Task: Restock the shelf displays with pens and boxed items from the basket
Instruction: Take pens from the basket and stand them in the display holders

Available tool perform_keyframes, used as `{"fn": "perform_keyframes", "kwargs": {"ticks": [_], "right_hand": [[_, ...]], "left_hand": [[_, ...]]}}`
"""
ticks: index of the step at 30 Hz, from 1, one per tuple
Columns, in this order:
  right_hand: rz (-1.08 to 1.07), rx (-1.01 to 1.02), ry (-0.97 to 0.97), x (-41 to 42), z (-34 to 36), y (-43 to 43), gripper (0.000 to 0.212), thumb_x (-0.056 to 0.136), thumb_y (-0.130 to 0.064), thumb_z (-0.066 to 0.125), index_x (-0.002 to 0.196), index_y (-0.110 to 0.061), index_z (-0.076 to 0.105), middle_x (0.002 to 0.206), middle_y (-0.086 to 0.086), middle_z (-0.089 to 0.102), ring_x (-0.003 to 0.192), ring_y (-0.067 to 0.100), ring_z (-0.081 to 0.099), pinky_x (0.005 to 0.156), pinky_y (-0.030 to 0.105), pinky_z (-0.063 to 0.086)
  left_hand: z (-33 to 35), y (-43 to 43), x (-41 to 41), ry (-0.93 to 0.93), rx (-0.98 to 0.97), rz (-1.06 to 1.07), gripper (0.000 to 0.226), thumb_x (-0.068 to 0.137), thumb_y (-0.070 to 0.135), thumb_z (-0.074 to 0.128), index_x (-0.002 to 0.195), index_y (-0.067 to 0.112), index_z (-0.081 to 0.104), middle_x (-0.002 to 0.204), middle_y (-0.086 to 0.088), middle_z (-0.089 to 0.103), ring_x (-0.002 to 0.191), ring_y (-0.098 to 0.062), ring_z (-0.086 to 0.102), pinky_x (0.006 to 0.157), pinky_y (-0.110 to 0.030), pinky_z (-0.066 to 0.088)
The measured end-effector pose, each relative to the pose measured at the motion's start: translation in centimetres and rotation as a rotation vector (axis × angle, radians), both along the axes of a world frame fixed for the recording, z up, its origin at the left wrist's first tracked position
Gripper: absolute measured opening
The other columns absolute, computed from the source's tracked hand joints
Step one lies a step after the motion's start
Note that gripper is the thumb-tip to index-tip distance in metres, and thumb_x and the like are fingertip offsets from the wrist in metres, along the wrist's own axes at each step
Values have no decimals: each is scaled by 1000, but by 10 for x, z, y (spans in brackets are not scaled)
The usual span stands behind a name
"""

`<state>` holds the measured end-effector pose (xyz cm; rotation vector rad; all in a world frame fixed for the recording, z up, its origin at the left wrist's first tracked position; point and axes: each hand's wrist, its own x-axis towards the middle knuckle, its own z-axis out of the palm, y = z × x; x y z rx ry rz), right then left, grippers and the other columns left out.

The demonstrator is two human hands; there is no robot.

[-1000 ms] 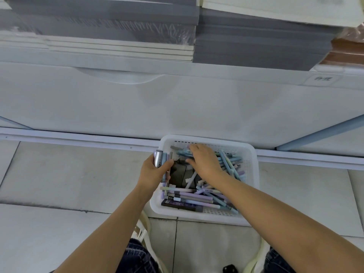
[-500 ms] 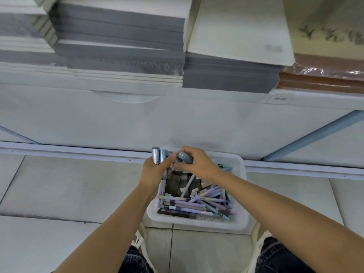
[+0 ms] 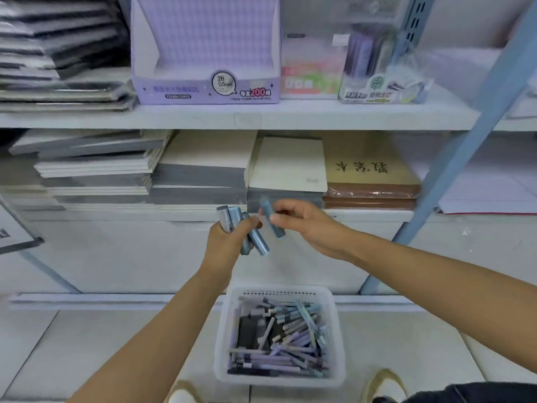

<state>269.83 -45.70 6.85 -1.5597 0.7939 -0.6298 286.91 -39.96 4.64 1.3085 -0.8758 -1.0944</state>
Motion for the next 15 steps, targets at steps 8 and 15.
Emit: {"fn": "perform_keyframes", "kwargs": {"ticks": [8,15], "right_hand": [[-219,-146,-245,-37,100,15,16,81,-16,72,95,-14,66,78,-5,71,68,6,63,69,21,49],[-286,-257,-378,-62,164,14,22,93,-16,59,111,-4,61,87,4,68,77,13,63,73,26,53]], "left_hand": [[87,8,-47,1,-198,-139,11,87,20,70,91,17,60,80,-6,64,64,-11,59,55,-22,49],[147,-5,-69,-41,-342,-177,11,87,23,70,90,16,63,79,-3,71,60,-7,57,50,-19,46]]}}
